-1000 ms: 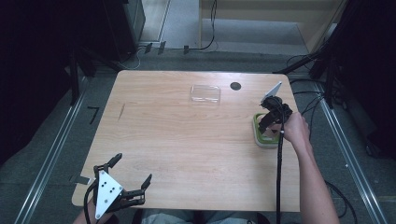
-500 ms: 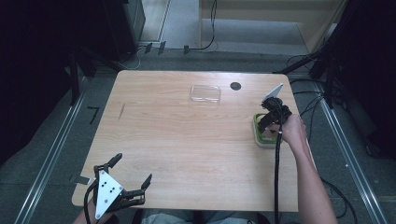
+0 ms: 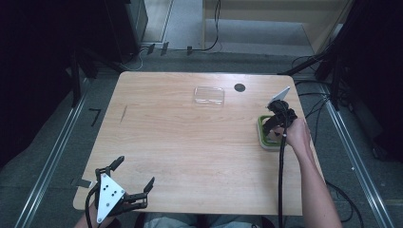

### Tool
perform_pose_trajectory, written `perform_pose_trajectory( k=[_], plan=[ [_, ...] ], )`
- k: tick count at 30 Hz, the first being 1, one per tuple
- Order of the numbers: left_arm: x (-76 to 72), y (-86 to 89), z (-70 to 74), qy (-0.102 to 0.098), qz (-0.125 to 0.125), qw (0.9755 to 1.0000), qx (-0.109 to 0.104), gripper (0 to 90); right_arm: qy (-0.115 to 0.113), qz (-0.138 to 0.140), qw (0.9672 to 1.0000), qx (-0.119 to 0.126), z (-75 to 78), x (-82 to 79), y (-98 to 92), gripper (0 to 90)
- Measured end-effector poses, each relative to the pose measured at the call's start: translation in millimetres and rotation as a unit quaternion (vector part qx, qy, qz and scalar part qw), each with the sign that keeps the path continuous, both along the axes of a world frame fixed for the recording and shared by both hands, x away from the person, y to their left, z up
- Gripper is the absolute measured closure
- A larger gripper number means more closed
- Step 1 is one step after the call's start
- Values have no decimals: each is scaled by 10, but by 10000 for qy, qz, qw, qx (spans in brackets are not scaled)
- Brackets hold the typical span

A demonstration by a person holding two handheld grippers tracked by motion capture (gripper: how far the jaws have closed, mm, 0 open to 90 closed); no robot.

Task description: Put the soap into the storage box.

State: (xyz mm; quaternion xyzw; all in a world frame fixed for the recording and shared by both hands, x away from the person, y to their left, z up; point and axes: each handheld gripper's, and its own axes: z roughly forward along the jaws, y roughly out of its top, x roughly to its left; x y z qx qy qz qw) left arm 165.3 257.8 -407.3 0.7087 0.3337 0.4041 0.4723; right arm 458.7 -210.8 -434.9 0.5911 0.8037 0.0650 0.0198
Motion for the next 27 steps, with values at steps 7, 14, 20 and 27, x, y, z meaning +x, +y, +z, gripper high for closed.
perform_pose_trajectory(
  k=[7,14,20,27],
  plan=[
    [-2,0,-1,-7,3,10000,3,0,13,-68,10000,-42,-65,31,-5,335],
    [-1,0,-1,-11,-5,10000,15,0,-4,-137,9999,-64,-101,49,2,335],
    [0,-1,-1,-5,-11,10000,25,0,4,-136,9998,-116,-111,51,9,334],
    [0,-1,-1,-5,-12,10000,26,0,-3,-150,9998,-121,-111,53,8,334]
  ],
)
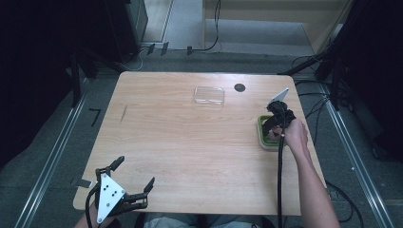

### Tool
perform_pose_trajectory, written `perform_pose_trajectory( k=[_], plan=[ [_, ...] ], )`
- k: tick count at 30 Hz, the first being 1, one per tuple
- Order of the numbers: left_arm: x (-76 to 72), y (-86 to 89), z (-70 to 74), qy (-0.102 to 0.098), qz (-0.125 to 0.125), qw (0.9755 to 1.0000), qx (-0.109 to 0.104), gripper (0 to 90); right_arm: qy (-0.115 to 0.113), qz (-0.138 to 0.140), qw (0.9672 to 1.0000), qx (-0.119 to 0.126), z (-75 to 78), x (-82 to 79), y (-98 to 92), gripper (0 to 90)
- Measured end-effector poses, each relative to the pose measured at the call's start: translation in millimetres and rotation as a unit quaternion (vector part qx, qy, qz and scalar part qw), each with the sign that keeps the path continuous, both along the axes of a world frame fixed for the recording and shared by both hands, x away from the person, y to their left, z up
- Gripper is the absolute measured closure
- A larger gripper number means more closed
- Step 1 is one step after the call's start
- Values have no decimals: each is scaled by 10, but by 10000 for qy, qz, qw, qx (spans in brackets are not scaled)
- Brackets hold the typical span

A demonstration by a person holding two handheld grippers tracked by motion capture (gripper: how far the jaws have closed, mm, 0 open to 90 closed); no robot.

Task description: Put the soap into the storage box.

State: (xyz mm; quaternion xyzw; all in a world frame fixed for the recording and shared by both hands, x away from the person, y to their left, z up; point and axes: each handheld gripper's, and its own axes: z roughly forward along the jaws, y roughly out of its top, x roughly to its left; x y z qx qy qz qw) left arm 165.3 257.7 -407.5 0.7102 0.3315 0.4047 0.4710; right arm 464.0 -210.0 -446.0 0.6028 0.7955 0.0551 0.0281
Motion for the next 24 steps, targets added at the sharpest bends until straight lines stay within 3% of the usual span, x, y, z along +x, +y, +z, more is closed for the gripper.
perform_pose_trajectory(
  k=[19,24],
  plan=[
    [-3,3,-1,-2,8,10000,-17,0,27,34,10000,-42,3,3,10,330],
    [-1,0,0,-6,6,10000,-9,0,-12,70,9999,-116,50,-11,28,278]
  ],
)
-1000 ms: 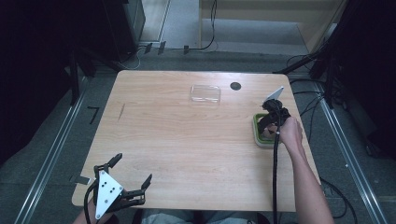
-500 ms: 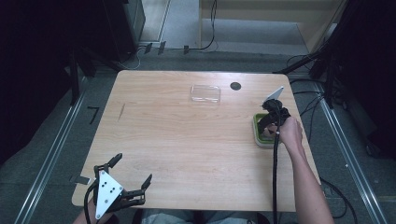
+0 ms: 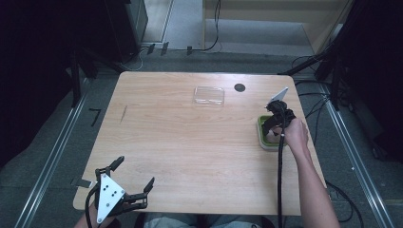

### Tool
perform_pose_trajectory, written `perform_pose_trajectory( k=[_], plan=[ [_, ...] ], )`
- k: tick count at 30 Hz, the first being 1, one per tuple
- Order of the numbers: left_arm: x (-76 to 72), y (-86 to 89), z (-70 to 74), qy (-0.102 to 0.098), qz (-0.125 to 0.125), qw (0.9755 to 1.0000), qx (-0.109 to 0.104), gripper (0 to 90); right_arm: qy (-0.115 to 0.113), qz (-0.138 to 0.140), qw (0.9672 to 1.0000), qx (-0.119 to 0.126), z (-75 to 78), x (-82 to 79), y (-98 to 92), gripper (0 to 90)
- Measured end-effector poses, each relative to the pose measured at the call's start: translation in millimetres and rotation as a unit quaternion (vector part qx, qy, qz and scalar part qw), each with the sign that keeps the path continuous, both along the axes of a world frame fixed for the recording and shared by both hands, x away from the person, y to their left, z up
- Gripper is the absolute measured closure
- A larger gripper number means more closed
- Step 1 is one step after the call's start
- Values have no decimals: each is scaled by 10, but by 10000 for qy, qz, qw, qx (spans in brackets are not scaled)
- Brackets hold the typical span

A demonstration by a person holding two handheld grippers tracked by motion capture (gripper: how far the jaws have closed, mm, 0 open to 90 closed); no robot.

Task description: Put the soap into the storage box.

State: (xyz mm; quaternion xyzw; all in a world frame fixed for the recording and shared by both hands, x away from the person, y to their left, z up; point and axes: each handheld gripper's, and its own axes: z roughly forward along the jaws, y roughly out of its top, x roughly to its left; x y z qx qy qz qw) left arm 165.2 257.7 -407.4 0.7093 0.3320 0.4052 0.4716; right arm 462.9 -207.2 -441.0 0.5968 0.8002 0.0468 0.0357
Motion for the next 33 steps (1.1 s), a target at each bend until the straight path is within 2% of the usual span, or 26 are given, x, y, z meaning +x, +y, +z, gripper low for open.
perform_pose_trajectory(
  k=[7,10,13,19,24,33],
  plan=[
    [11,-14,1,-1,-19,10000,-5,0,-23,111,9999,-9,70,-54,12,245],
    [21,-24,0,7,-62,10000,49,0,13,229,9997,70,111,-98,22,199],
    [23,-21,1,11,-60,10000,15,0,1,337,9994,102,169,-148,37,148],
    [18,-20,0,4,-59,10000,20,0,12,610,9980,174,296,-269,141,113],
    [11,-17,0,-3,-42,10000,12,0,21,1010,9945,288,364,-397,300,107],
    [7,-14,0,-2,-37,10000,8,0,110,1524,9880,231,413,-615,604,88]
  ],
)
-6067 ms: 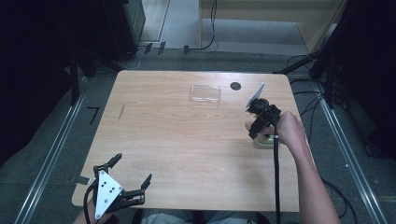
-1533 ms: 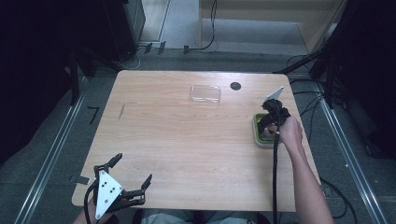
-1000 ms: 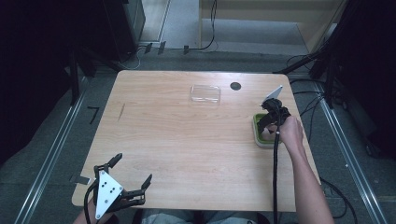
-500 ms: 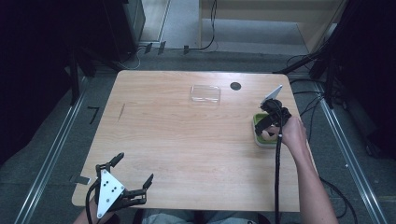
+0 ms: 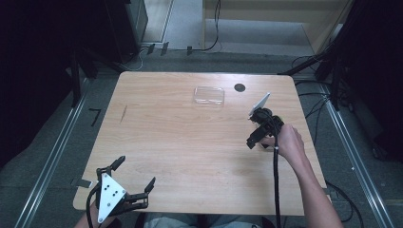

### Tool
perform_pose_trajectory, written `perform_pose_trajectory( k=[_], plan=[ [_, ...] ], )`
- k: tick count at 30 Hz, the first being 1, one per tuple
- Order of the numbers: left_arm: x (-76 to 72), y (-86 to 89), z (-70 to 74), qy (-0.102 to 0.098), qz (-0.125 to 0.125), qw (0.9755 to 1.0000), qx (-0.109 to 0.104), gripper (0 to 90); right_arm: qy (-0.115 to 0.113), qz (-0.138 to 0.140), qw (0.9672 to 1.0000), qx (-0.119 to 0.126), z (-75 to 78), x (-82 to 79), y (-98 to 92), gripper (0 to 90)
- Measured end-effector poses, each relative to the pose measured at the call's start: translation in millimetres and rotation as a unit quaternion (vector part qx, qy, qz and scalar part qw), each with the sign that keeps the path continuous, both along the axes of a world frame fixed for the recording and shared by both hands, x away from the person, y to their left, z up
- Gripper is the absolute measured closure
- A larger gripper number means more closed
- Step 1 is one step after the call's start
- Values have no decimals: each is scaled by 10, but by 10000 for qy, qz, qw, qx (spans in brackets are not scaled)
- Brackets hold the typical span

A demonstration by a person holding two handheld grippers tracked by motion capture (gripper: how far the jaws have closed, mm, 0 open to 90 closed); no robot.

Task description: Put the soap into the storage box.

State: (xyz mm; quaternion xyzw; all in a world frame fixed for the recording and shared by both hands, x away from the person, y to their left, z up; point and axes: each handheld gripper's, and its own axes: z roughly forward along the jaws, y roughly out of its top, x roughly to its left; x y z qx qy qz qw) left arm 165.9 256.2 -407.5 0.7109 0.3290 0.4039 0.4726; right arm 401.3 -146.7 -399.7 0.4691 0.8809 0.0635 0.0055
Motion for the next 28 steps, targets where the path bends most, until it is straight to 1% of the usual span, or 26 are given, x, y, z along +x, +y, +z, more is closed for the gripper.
perform_pose_trajectory(
  k=[2,5,8,14,19,21,23,26,28],
  plan=[
    [0,1,0,-3,1,10000,-2,0,20,134,9999,-43,-4,-44,54,85],
    [0,0,0,-1,-2,10000,0,0,15,265,9996,-51,-22,-118,134,84],
    [0,0,-1,2,1,10000,1,0,63,410,9991,-71,-42,-188,209,82],
    [0,-2,-1,3,1,10000,3,0,127,689,9975,-78,-126,-330,356,82],
    [0,-1,-1,7,-2,10000,11,0,177,967,9951,-95,-232,-474,503,82],
    [1,-2,-1,4,1,10000,3,0,189,1076,9940,-59,-278,-539,559,84],
    [2,-1,0,8,-9,10000,20,0,239,1186,9926,-91,-323,-602,613,84],
    [5,-2,-1,6,-7,10000,21,0,250,1332,9908,-49,-400,-698,669,95],
    [7,-2,0,16,-4,10000,34,0,267,1400,9898,14,-446,-760,691,122]
  ],
)
